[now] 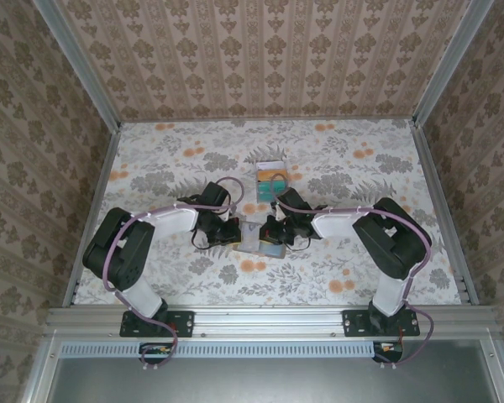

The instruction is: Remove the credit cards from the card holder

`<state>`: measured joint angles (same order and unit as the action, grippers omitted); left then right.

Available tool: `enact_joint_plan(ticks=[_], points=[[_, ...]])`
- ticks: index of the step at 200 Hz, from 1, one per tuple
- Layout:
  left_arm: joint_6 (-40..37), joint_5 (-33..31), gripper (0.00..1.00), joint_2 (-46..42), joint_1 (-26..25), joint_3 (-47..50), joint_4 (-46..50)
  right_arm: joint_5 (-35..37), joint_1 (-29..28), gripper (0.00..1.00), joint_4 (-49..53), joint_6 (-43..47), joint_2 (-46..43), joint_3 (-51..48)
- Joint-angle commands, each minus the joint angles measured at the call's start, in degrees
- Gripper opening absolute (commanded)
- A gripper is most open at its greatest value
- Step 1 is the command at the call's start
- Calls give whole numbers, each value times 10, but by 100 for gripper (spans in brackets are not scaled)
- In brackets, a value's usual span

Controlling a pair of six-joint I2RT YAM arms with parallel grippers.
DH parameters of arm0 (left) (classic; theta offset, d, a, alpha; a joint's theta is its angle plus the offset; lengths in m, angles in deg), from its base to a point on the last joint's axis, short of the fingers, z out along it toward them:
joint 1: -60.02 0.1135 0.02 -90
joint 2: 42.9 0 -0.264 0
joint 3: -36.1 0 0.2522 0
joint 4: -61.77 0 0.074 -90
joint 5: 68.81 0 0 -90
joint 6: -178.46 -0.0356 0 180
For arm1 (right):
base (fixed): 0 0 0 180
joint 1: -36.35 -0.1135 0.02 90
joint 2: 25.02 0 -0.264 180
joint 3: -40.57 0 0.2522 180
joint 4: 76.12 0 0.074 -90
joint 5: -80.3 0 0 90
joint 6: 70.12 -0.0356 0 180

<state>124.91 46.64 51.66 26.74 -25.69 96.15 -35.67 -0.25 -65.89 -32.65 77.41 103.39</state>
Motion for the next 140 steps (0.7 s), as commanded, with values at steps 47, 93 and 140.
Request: enact_joint_plan(ticks=[47,93,140], points=[[1,-19,0,18,4,7,25,-11,7,16,-10,-5,-9,-14],[-1,-14,0,21,1,5,24,-24,3,23,-36,-20,24,-3],[-1,-12,0,21,0,5,22,-26,0,22,-33,-19,32,5]])
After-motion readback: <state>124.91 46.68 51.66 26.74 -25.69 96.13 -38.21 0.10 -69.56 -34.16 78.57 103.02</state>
